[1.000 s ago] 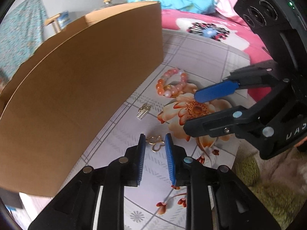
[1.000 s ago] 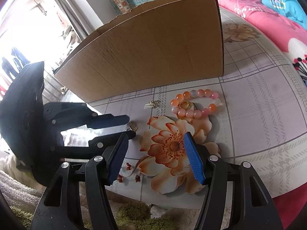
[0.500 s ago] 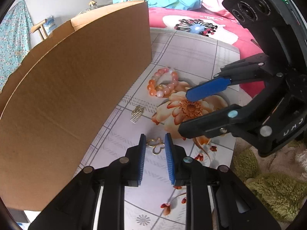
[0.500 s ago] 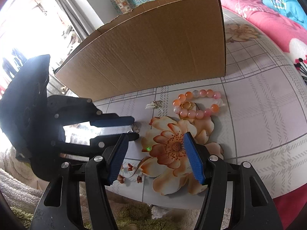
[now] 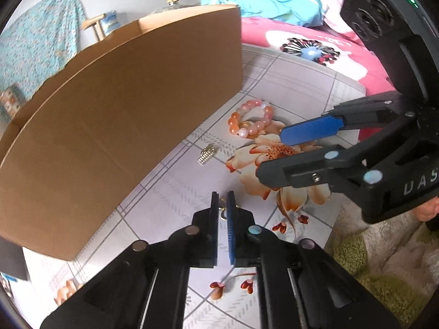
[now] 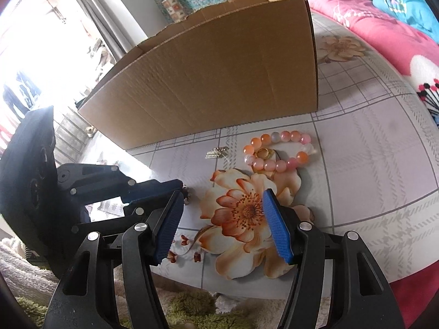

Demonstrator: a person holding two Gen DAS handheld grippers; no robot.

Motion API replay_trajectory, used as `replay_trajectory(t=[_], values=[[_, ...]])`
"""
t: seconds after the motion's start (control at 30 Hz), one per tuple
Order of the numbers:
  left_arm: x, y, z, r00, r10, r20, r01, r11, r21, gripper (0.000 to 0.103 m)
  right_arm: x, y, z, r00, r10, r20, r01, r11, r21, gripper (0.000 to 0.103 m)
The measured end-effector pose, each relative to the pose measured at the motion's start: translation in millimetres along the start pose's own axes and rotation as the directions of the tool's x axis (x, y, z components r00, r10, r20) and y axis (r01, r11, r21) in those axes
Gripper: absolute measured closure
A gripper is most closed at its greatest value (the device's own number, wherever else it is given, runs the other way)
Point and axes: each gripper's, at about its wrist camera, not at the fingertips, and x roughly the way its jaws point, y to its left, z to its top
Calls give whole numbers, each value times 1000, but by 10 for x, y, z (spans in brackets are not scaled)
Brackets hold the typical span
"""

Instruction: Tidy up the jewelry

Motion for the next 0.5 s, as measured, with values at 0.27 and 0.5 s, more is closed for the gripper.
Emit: replay_trajectory(t=[0.27, 0.5], values=[[-93, 57, -13, 1000, -22, 10, 23, 999, -33, 91, -21, 13, 18, 1000, -2, 8, 2, 1000, -15, 46], [-52, -10, -2, 1000, -18, -9, 18, 998, 53, 67, -7, 35, 32, 1000, 1, 9, -1, 1000, -19, 46]])
